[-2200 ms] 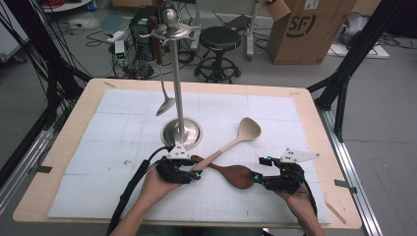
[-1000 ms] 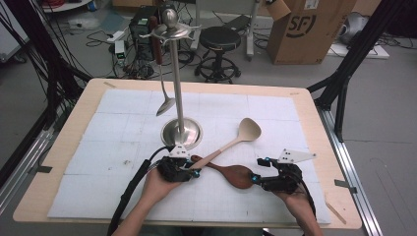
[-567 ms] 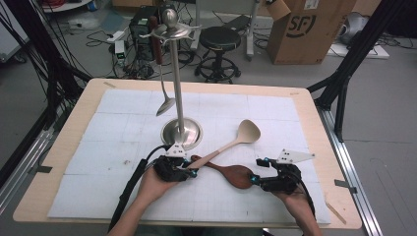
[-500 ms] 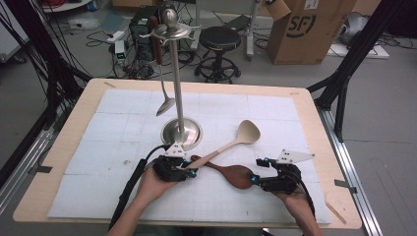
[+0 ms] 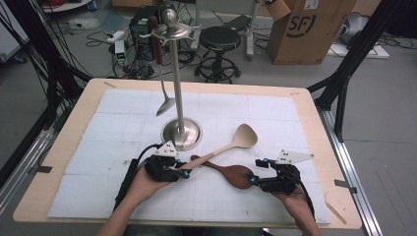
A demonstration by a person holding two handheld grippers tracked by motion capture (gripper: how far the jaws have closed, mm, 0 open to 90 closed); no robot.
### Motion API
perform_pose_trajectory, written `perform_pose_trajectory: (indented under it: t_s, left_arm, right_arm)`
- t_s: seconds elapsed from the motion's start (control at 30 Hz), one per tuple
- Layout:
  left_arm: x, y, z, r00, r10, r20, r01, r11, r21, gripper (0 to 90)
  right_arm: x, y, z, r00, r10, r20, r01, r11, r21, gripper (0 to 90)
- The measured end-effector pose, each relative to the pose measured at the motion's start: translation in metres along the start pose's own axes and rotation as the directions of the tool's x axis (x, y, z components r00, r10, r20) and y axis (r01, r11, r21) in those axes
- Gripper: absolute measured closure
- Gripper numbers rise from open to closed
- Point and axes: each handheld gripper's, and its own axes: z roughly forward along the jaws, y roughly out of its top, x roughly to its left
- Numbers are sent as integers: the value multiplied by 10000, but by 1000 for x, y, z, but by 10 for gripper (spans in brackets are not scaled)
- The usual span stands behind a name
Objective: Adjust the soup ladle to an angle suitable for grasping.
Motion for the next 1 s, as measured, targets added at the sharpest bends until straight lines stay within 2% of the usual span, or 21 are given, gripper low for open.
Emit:
perform_pose_trajectory:
  t_s: [0.23,0.43,1.0]
  left_arm:
    - [4,-4,-8,9997,-161,177,161,9999,-3,682]
    - [5,-5,-14,9997,-80,243,79,10000,49,682]
    - [11,-8,-33,9995,6,307,-4,10000,-59,684]
  right_arm:
    - [1,0,2,10000,-1,-28,1,10000,27,307]
    - [2,0,1,9999,-145,-25,145,9999,11,307]
    - [3,0,1,9999,-112,-56,112,9999,72,308]
